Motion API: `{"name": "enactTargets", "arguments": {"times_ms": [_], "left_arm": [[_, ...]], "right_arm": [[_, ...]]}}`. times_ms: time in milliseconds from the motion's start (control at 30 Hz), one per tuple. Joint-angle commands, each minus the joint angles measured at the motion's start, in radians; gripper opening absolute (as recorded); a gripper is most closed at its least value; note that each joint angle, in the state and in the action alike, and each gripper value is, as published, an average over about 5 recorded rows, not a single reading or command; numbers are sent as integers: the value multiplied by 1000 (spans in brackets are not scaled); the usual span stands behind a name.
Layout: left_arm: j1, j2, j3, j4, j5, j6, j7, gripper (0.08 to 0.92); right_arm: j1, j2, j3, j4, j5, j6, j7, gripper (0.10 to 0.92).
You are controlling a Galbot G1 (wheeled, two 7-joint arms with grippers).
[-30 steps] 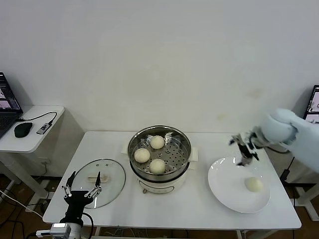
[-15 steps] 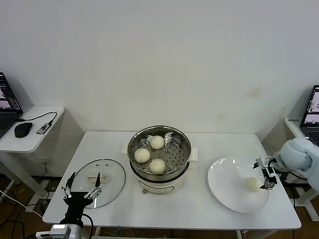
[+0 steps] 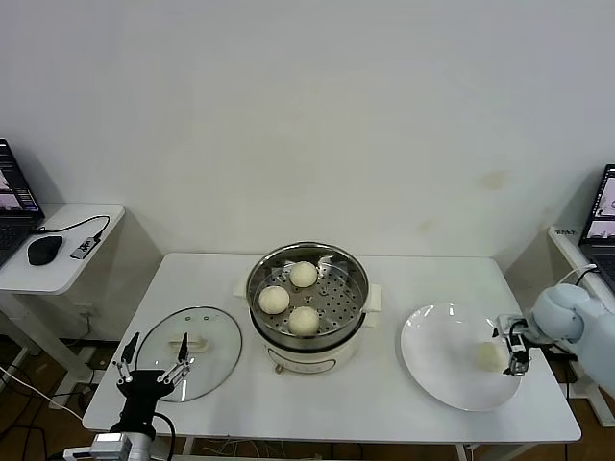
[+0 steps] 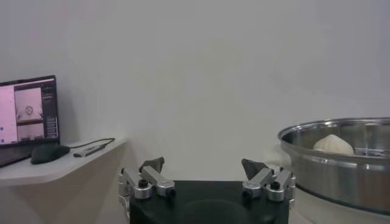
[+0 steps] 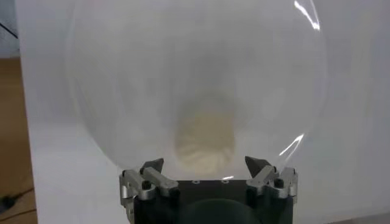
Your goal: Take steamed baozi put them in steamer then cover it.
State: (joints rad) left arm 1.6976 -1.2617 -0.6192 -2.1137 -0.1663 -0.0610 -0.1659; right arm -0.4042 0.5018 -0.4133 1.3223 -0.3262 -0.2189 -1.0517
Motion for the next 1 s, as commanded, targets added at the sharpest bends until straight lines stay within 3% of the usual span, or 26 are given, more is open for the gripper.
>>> {"name": "enactTargets", "arguments": {"times_ms": [33, 400, 567, 800, 1000], "left_arm": [[-1, 0, -1, 2, 1, 0, 0, 823], [-1, -1, 1, 4, 2, -2, 0, 823], [-5, 2, 5, 6, 2, -1, 0, 823], [-17, -2, 26, 12, 6, 0, 0, 823], [-28, -3, 41, 21, 7, 0, 0, 823]], "right_arm": [[-34, 70, 30, -67, -23, 3, 10, 812], [-10, 62, 23, -51, -2, -23, 7, 626], [69, 8, -10, 4, 53, -40, -6, 583], [452, -76, -303, 100, 233, -95, -20, 577], [894, -32, -642, 166, 446, -179, 6, 582]]}}
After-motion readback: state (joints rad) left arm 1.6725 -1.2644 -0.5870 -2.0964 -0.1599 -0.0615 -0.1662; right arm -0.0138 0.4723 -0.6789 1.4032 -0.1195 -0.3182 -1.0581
